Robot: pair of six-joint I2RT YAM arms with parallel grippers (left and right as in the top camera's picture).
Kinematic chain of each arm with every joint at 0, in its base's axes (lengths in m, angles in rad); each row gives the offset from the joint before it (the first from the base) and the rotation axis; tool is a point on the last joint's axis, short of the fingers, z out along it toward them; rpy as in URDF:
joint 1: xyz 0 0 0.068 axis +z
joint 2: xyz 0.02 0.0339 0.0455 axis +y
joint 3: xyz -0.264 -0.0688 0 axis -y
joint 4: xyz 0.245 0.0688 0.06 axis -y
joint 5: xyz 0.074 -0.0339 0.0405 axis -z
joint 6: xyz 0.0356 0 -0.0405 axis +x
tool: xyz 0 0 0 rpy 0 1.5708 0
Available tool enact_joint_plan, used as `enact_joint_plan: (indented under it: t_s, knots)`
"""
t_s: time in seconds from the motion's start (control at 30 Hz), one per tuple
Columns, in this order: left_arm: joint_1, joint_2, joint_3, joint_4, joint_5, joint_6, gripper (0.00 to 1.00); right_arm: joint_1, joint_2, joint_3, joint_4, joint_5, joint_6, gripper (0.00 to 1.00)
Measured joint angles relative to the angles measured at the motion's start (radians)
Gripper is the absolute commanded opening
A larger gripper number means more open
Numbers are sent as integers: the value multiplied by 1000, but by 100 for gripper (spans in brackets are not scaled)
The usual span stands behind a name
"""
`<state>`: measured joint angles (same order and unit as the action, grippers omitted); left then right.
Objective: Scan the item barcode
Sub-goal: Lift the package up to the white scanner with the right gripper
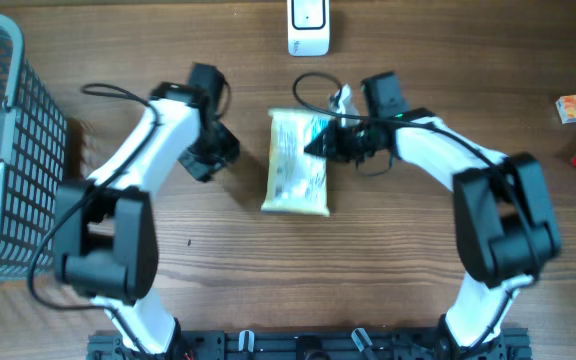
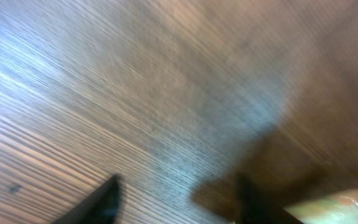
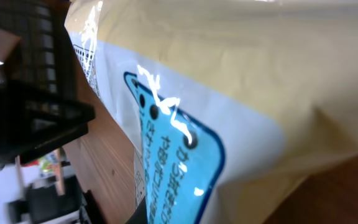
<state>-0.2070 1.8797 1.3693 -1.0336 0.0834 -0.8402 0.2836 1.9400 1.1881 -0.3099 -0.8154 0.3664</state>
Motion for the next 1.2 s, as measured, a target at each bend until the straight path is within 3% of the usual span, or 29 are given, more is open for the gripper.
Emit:
enact_joint_plan:
  t_s: [0.03, 0.23, 0.43, 0.63, 0.83, 0.97, 1.07, 1.2]
  knots:
    - [14, -17, 5, 0, -4, 10, 100, -5, -25, 3, 17, 0, -18, 4]
    - [26, -33, 9, 0, -8, 35, 100, -6, -228, 13, 182, 1, -77, 4]
    - [26, -33, 9, -3, -8, 35, 100, -5, -373, 13, 185, 127, -85, 4]
    - [26, -33, 9, -3, -8, 35, 100, -5, -403, 13, 151, 225, -85, 4]
    - [26, -33, 9, -3, -8, 35, 100, -5, -403, 13, 105, 455, -115, 5]
    - [26, -33, 9, -3, -8, 35, 100, 48, -403, 13, 118, 793, -210, 4]
    - [26, -33, 9, -3, -8, 35, 100, 128, -403, 13, 222, 1049, -320, 5]
    - [26, -33, 9, -3, -8, 35, 100, 233, -392, 15, 509, 1292, -593, 5]
